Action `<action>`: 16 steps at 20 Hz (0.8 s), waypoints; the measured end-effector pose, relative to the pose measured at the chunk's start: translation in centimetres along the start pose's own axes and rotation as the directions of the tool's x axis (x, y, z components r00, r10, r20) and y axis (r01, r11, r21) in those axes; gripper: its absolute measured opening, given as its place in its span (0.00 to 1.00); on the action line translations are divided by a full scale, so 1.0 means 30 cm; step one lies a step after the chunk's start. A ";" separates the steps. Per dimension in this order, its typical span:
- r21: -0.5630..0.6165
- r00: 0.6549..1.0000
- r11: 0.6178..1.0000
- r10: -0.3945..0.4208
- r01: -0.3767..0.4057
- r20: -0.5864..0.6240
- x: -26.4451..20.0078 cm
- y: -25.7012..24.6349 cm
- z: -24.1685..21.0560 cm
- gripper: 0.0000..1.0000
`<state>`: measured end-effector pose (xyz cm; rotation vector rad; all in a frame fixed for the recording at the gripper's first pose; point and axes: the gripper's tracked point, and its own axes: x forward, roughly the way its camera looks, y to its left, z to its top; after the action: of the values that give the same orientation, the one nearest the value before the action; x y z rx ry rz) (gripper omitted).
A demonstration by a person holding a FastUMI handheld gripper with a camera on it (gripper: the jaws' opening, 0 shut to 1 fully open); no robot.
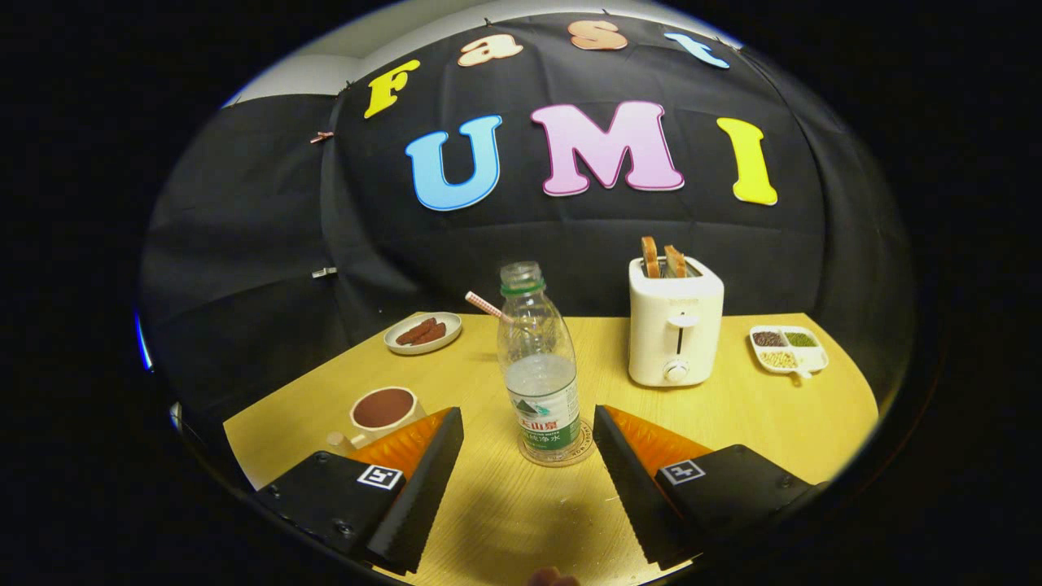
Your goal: Take the bottle from table, then pour the juice into the cup, finally place the bottle on the coaster
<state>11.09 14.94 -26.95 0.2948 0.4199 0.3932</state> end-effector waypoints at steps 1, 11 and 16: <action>-0.004 1.000 1.000 -0.009 0.009 0.013 -0.034 0.002 0.037 0.98; -0.110 0.989 0.990 -0.075 0.090 0.131 -0.327 0.021 0.453 0.98; -0.105 0.979 0.986 -0.113 0.132 0.168 -0.447 0.024 0.552 0.98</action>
<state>7.00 6.63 -7.73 0.1846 0.2537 0.2689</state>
